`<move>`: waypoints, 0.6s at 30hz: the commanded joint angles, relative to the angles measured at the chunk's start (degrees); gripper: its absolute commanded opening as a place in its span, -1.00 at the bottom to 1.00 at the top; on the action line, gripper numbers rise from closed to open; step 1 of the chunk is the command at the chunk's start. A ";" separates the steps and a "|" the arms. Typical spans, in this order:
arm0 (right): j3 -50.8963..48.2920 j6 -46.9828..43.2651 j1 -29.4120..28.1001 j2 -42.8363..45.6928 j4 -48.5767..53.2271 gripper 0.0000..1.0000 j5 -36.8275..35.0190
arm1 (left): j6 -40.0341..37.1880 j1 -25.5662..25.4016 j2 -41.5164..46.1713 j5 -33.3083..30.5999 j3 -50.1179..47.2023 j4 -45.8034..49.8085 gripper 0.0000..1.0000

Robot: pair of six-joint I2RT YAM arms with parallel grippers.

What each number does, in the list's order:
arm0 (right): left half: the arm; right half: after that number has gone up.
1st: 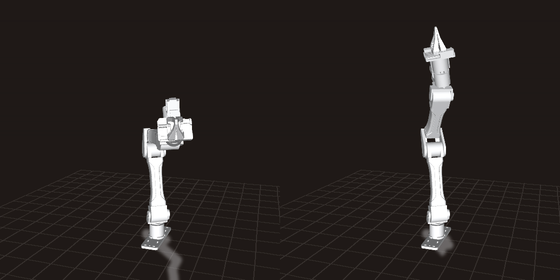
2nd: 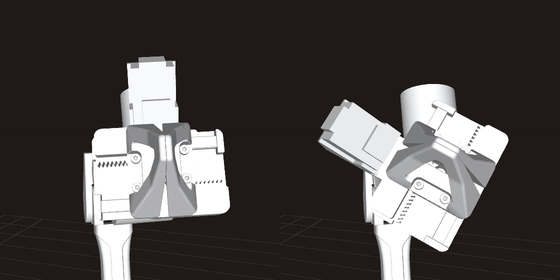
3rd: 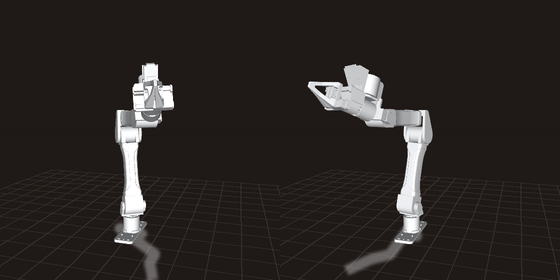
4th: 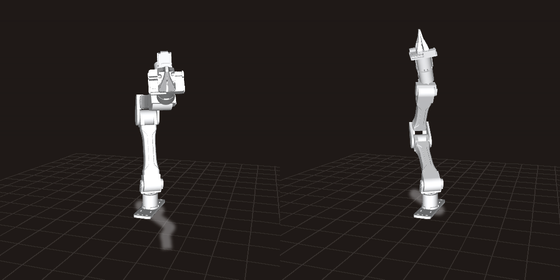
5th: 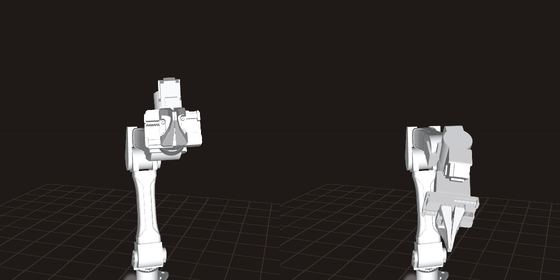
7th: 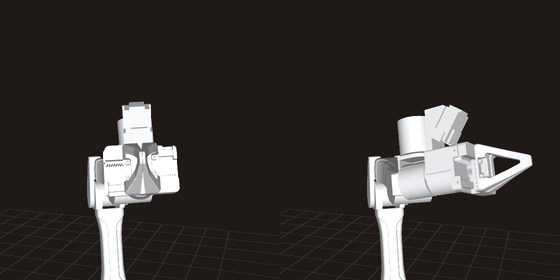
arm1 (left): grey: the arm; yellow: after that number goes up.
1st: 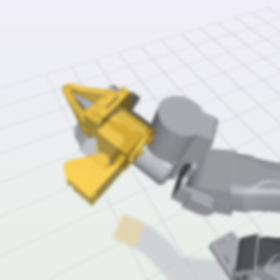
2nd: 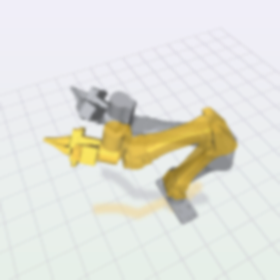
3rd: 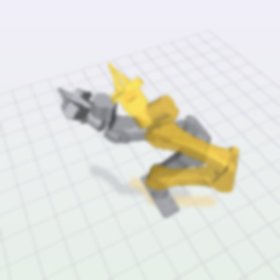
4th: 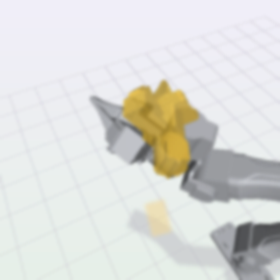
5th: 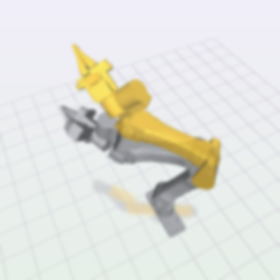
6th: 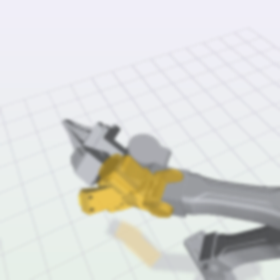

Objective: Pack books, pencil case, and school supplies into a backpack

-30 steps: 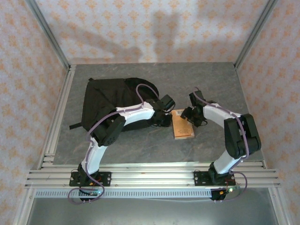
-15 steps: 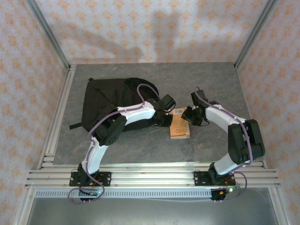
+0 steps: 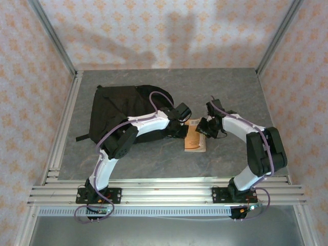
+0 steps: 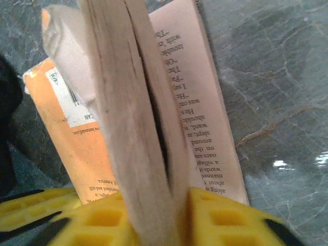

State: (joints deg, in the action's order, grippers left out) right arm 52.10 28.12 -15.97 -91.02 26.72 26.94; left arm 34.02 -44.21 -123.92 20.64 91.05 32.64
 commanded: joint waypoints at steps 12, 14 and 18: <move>-0.58 -1.43 -2.84 16.77 3.71 -1.00 -13.53 | -2.75 1.49 19.75 -1.09 -6.72 3.13 -0.48; -0.59 -1.60 -2.89 20.68 2.41 -1.00 -11.82 | -2.98 1.56 25.21 -0.95 -8.66 3.38 -0.36; -0.59 -1.66 -2.84 28.62 -1.78 -1.00 -7.21 | -2.54 3.78 35.61 -3.23 -11.67 4.73 0.03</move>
State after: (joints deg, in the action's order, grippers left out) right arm 51.75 26.72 -18.92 -67.11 29.58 17.19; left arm 31.53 -42.22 -93.67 19.99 81.65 34.70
